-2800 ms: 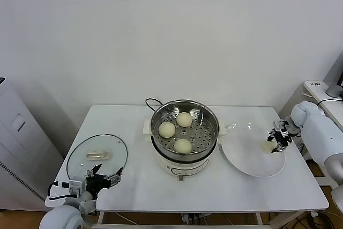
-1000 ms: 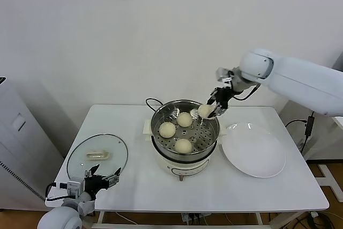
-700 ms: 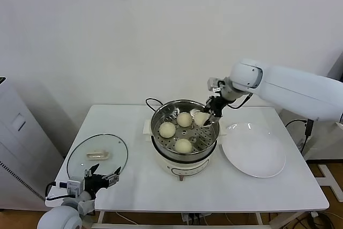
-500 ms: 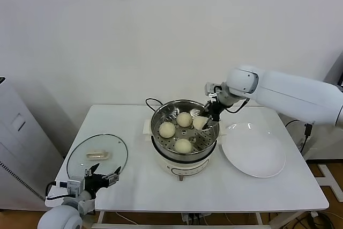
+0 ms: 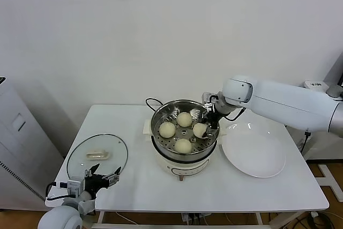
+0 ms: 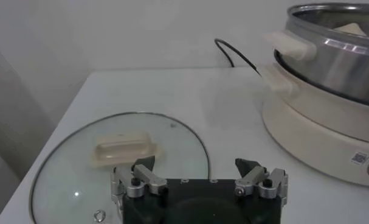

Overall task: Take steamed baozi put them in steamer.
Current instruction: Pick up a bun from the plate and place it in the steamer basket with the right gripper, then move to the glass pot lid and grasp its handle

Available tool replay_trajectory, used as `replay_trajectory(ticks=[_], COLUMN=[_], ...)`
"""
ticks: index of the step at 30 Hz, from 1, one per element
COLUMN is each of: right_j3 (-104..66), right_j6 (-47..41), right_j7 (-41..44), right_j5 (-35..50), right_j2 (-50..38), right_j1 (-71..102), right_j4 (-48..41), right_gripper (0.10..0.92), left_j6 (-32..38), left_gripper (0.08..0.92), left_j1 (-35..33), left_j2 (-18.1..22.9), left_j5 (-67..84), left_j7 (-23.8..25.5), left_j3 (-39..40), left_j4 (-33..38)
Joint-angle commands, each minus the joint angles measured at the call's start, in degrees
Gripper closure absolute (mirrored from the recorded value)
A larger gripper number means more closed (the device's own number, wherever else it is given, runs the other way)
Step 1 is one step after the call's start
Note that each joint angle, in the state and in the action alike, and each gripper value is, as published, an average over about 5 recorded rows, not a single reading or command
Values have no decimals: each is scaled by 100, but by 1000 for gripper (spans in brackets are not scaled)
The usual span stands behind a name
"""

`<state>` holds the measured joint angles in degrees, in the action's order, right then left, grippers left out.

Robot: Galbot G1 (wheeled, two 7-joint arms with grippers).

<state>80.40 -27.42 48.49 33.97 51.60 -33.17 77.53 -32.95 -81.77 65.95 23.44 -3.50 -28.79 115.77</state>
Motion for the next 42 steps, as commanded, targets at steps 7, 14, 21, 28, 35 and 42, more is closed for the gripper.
replay_trajectory(ticks=[7, 14, 21, 28, 35, 42], right_j3=[-380, -1724, -3616, -5790, -7802, -9387], right_j6=[-109, -98, 411, 1110, 1574, 1980], right_j7=[-45, -134, -1047, -2025, -3049, -3525], right_j5=[336, 1406, 2070, 1918, 1549, 1171], right_j2=[-64, -523, -1071, -1301, -1225, -889], right_j1=[80, 365, 1843, 3757, 5694, 7437], right_j4=[-71, -421, -661, -444, -163, 215], right_gripper=[231, 203, 203, 203, 203, 203], left_j6=[13, 3, -6, 4, 7, 55], left_gripper=[177, 177, 177, 177, 177, 177], left_j1=[-11, 19, 63, 121, 186, 281], left_j2=[-3, -11, -53, -153, -244, -301], left_j5=[2, 30, 71, 125, 132, 56], left_j7=[1, -2, -8, -19, -22, -17], left_j3=[-22, -99, -158, -190, -174, -180], left_j4=[-26, -16, -18, -32, -51, -119])
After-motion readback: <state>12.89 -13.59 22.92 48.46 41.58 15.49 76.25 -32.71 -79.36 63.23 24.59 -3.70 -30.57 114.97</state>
